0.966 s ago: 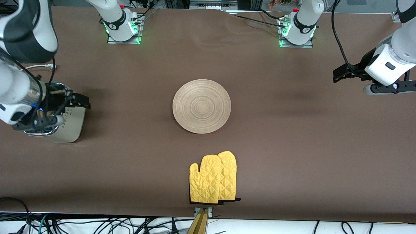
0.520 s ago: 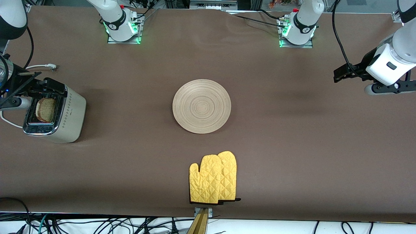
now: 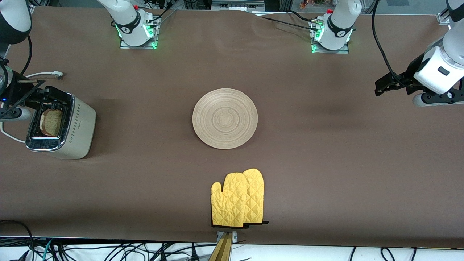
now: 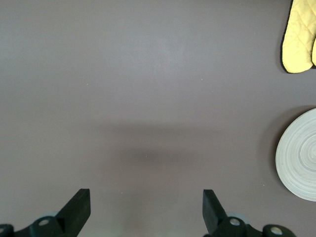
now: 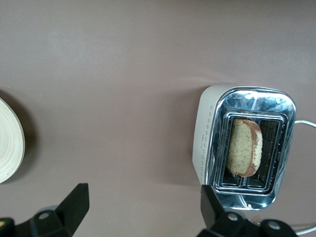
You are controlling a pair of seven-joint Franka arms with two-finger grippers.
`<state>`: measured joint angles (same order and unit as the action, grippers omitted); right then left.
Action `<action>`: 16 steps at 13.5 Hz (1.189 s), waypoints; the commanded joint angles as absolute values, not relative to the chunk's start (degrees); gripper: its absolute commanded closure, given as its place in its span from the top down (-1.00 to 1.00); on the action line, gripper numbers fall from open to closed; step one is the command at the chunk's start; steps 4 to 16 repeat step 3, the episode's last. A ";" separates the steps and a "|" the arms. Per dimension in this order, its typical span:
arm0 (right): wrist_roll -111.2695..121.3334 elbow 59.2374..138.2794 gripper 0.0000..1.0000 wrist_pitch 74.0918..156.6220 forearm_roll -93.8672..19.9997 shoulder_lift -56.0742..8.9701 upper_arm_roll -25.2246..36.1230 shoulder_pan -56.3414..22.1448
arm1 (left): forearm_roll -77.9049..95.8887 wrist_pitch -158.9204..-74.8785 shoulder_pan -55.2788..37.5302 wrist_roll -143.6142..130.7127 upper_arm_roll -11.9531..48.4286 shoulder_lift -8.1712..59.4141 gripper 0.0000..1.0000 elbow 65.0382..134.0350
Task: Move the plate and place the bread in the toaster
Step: 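Open the right gripper and raise it away from the toaster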
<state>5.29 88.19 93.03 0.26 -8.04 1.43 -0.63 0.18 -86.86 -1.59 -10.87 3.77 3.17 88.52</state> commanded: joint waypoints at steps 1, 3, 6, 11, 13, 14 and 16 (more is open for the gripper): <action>5.63 87.98 1.00 92.64 1.14 -7.29 0.18 0.62 | 1.41 -88.06 -1.23 -10.55 3.78 1.93 1.00 89.74; 5.63 87.71 1.00 92.64 1.14 -7.47 0.18 0.62 | 1.41 -88.16 -1.14 -9.67 3.78 2.02 1.00 89.65; 5.63 87.71 1.00 92.64 1.14 -7.47 0.18 0.62 | 1.41 -88.16 -1.14 -9.67 3.78 2.02 1.00 89.65; 5.63 87.71 1.00 92.64 1.14 -7.47 0.18 0.62 | 1.41 -88.16 -1.14 -9.67 3.78 2.02 1.00 89.65; 5.63 87.71 1.00 92.64 1.14 -7.47 0.18 0.62 | 1.41 -88.16 -1.14 -9.67 3.78 2.02 1.00 89.65; 5.63 87.71 1.00 92.64 1.14 -7.47 0.18 0.62 | 1.41 -88.16 -1.14 -9.67 3.78 2.02 1.00 89.65; 5.63 87.71 1.00 92.64 1.14 -7.47 0.18 0.62 | 1.41 -88.16 -1.14 -9.67 3.78 2.02 1.00 89.65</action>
